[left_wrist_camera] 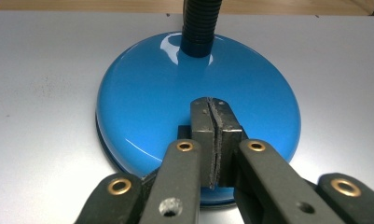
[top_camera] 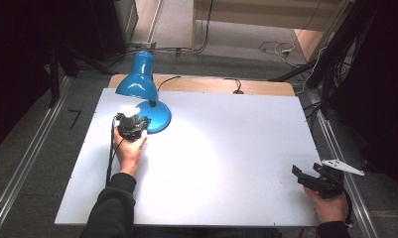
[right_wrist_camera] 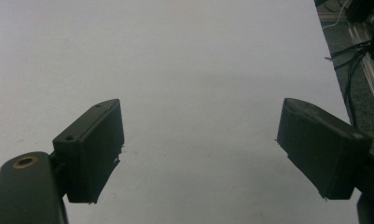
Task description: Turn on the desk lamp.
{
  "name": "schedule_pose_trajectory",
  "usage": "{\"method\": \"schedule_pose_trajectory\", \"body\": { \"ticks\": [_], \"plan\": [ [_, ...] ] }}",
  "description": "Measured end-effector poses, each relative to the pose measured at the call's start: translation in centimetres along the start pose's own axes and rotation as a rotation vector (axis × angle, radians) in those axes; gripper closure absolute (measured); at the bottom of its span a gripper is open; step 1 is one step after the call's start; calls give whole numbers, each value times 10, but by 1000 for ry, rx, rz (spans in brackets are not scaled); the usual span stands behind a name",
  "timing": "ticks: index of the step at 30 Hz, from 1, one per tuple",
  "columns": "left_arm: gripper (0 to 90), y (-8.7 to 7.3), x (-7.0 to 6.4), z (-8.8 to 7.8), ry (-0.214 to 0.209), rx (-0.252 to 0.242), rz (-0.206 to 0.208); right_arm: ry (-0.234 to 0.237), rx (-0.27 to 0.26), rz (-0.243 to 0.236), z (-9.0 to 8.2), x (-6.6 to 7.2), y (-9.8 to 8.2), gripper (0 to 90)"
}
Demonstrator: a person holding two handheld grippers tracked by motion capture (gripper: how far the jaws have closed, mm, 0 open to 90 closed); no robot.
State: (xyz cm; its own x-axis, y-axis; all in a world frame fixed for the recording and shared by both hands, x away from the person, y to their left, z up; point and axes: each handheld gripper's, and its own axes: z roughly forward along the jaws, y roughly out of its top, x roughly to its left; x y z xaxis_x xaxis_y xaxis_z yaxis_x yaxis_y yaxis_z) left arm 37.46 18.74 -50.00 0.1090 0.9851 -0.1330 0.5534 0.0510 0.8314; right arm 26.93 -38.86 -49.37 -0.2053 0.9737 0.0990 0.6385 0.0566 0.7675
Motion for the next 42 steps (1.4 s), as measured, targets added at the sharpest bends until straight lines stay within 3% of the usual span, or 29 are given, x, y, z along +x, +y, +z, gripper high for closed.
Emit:
{"method": "schedule_pose_trajectory", "body": {
  "ticks": [5,10,13,16,22,25,32,42],
  "plan": [
    [715,1,-3,-2,-31,2,-19,2,0,6,0,-1,0,132],
    [615,3,-6,-7,-41,-24,-12,-2,1,4,0,0,0,132],
    [461,4,-9,-10,-43,-35,3,-2,1,5,0,0,0,132],
    [414,5,-12,-13,-48,-33,21,-3,2,5,0,0,0,132],
    [344,6,-14,-23,-48,-34,26,-1,1,4,-1,0,0,132],
    [317,5,-13,-28,-48,-40,-3,-4,2,2,0,-1,0,132],
    [277,-2,-8,-38,-43,-45,-5,-4,3,5,0,0,0,132],
    [271,-12,-3,-45,-31,-49,1,-10,5,1,0,0,-1,132]
  ]
}}
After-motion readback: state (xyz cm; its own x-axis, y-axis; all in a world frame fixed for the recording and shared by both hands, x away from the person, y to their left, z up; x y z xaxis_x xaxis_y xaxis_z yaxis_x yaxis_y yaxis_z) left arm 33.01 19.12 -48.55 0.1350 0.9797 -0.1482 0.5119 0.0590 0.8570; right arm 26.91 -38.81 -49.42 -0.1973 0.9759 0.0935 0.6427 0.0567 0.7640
